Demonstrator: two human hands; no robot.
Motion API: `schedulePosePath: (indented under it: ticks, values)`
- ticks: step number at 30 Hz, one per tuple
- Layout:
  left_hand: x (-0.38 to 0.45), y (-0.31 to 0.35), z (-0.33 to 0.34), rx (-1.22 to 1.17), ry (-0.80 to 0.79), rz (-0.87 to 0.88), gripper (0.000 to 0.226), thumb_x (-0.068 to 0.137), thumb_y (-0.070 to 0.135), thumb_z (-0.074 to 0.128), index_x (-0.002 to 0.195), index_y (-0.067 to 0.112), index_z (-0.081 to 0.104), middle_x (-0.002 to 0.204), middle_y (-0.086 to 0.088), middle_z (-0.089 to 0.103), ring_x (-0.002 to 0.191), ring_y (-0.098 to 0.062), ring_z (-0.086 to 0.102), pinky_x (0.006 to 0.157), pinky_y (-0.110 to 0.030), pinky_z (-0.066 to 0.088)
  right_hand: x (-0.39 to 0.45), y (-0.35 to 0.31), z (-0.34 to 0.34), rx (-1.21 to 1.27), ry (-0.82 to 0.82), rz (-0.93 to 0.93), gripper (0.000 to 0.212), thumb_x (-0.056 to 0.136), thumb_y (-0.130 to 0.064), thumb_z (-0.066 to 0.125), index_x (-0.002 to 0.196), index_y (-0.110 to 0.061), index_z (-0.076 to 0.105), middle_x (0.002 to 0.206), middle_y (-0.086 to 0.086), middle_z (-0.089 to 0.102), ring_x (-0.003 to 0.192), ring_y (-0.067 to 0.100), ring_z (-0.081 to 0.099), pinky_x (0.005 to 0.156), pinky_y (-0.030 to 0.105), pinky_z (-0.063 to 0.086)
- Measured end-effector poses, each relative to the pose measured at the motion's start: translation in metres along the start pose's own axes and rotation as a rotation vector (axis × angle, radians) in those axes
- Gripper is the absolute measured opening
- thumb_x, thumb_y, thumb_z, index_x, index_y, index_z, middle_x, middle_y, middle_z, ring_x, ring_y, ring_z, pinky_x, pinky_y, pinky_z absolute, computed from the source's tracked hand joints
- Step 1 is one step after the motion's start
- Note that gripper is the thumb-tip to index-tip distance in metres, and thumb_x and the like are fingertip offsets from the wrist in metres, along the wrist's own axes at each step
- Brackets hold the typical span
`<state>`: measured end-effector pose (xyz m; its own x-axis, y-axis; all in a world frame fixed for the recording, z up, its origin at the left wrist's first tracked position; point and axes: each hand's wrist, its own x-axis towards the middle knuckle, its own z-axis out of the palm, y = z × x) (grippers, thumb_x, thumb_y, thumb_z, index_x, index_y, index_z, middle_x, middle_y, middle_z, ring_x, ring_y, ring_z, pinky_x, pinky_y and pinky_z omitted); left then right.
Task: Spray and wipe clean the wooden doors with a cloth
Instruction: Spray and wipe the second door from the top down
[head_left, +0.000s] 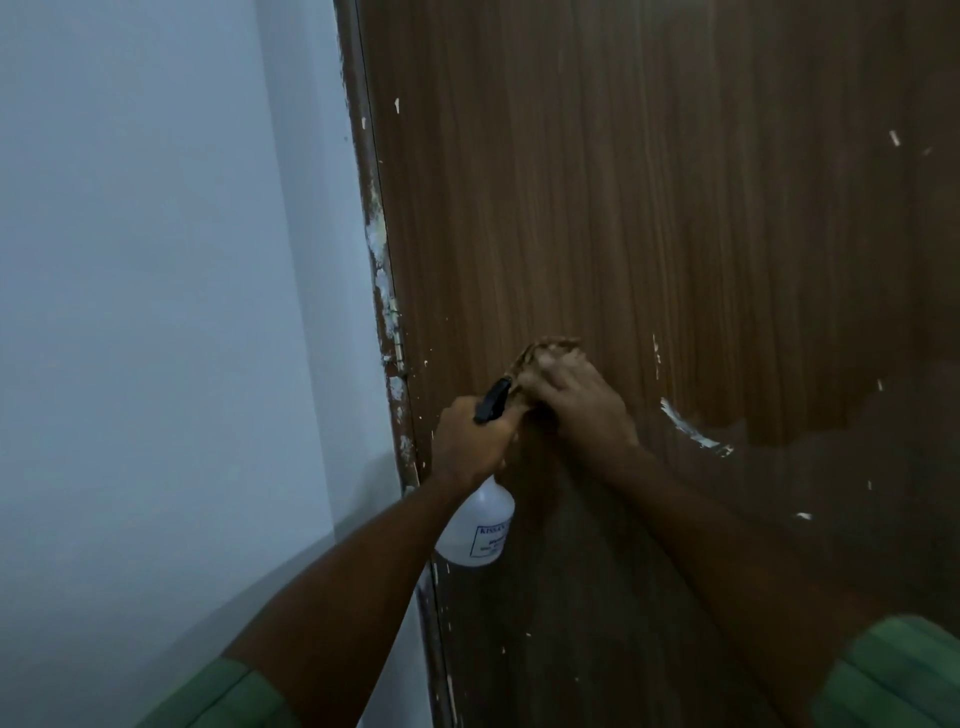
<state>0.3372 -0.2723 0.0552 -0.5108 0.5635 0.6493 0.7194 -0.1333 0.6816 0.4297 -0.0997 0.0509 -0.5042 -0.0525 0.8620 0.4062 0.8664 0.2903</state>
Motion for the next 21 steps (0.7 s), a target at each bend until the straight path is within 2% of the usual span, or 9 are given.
schedulePosePath:
  ticks: [3, 6, 8, 10, 12, 15, 18, 20, 21]
  values:
    - [0.003, 0.008, 0.004, 0.020, 0.013, 0.004, 0.024, 0.104, 0.024, 0.066, 0.094, 0.003, 0.071, 0.079, -0.017, 0.074, 0.052, -0.012, 0.064, 0.050, -0.025, 0.051, -0.027, -0.010, -0.002, 0.116, 0.014, 0.082, 0.072, 0.080, -0.016, 0.084, 0.144, -0.026, 0.055, 0.159, 0.009, 0.041, 0.149, 0.033, 0.034, 0.122, 0.055, 0.032]
    - [0.004, 0.011, 0.013, 0.071, 0.012, 0.008, 0.024, 0.101, 0.021, 0.067, 0.087, 0.002, 0.071, 0.076, -0.018, 0.073, 0.054, -0.020, 0.064, 0.056, -0.035, 0.053, -0.067, -0.013, -0.004, -0.011, -0.541, -0.399, 0.057, 0.094, -0.016, 0.069, 0.148, -0.026, 0.052, 0.167, 0.006, 0.030, 0.156, 0.032, 0.021, 0.121, 0.058, 0.034]
    - [0.002, 0.015, 0.017, 0.097, -0.017, 0.033, 0.026, 0.098, 0.026, 0.067, 0.084, 0.004, 0.071, 0.075, -0.017, 0.073, 0.056, -0.028, 0.065, 0.059, -0.042, 0.055, -0.053, 0.010, -0.026, -0.136, -0.710, -0.645, 0.056, 0.099, -0.019, 0.063, 0.152, -0.028, 0.047, 0.169, 0.003, 0.025, 0.158, 0.029, 0.015, 0.123, 0.050, 0.031]
    - [0.003, 0.021, 0.019, 0.103, -0.074, 0.060, 0.026, 0.100, 0.026, 0.066, 0.086, 0.005, 0.070, 0.075, -0.016, 0.073, 0.059, -0.029, 0.067, 0.060, -0.044, 0.057, -0.026, 0.029, -0.049, -0.092, -0.608, -0.429, 0.058, 0.099, -0.026, 0.064, 0.154, -0.029, 0.044, 0.167, 0.004, 0.030, 0.155, 0.030, 0.024, 0.121, 0.043, 0.030]
    - [0.003, 0.025, 0.022, 0.096, -0.097, 0.084, 0.023, 0.102, 0.024, 0.066, 0.087, 0.006, 0.071, 0.073, -0.011, 0.073, 0.054, -0.017, 0.066, 0.053, -0.034, 0.056, -0.016, 0.039, -0.064, -0.101, -0.289, -0.187, 0.066, 0.095, -0.018, 0.068, 0.155, -0.030, 0.044, 0.167, 0.005, 0.031, 0.153, 0.032, 0.028, 0.121, 0.041, 0.024]
    - [-0.001, 0.033, 0.026, 0.074, -0.104, 0.098, 0.021, 0.102, 0.024, 0.066, 0.087, 0.009, 0.071, 0.073, -0.012, 0.074, 0.052, -0.012, 0.066, 0.050, -0.024, 0.052, -0.042, 0.034, -0.044, 0.058, -0.009, 0.112, 0.070, 0.080, -0.006, 0.079, 0.144, -0.026, 0.058, 0.158, 0.009, 0.044, 0.145, 0.038, 0.041, 0.106, 0.052, 0.050]
    - [-0.004, 0.033, 0.032, 0.070, -0.141, 0.095, 0.022, 0.101, 0.020, 0.066, 0.084, 0.008, 0.068, 0.069, -0.013, 0.069, 0.054, -0.018, 0.064, 0.055, -0.034, 0.052, -0.077, 0.024, -0.028, -0.013, -0.306, -0.282, 0.065, 0.085, -0.011, 0.080, 0.144, -0.028, 0.058, 0.161, 0.007, 0.042, 0.148, 0.038, 0.038, 0.108, 0.056, 0.050]
    - [-0.006, 0.033, 0.035, 0.072, -0.150, 0.090, 0.023, 0.100, 0.019, 0.066, 0.085, 0.002, 0.068, 0.073, -0.020, 0.071, 0.054, -0.022, 0.066, 0.058, -0.038, 0.054, -0.076, 0.045, -0.051, -0.158, -0.641, -0.581, 0.064, 0.097, -0.011, 0.065, 0.154, -0.031, 0.044, 0.170, 0.002, 0.023, 0.158, 0.032, 0.017, 0.122, 0.053, 0.033]
    - [-0.006, 0.034, 0.035, 0.066, -0.160, 0.090, 0.022, 0.101, 0.019, 0.066, 0.086, 0.002, 0.068, 0.075, -0.021, 0.072, 0.054, -0.021, 0.066, 0.058, -0.038, 0.055, -0.069, 0.058, -0.065, -0.184, -0.657, -0.567, 0.066, 0.099, -0.014, 0.063, 0.157, -0.034, 0.038, 0.172, 0.000, 0.016, 0.159, 0.031, 0.010, 0.123, 0.051, 0.028]
